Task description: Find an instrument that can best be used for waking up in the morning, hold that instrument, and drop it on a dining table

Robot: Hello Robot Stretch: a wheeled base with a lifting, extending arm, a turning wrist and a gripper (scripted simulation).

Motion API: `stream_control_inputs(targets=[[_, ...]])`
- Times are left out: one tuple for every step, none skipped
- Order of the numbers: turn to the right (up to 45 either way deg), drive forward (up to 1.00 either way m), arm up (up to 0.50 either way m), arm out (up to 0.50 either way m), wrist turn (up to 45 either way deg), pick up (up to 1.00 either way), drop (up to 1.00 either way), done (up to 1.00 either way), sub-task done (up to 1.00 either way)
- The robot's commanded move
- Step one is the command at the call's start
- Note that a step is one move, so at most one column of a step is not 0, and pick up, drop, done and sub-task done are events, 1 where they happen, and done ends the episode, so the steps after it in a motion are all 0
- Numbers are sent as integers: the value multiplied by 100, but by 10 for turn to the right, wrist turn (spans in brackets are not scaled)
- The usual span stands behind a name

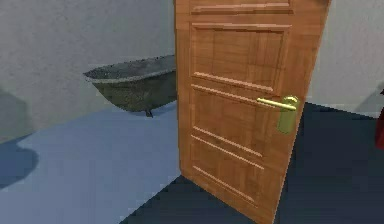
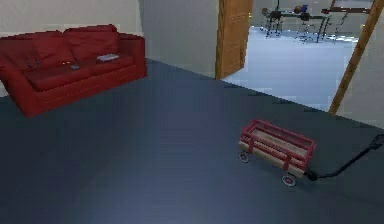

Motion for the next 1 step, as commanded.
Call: stream_control_inputs(targets=[[0, 10, 0, 0, 0, 0, 0, 0, 0]])
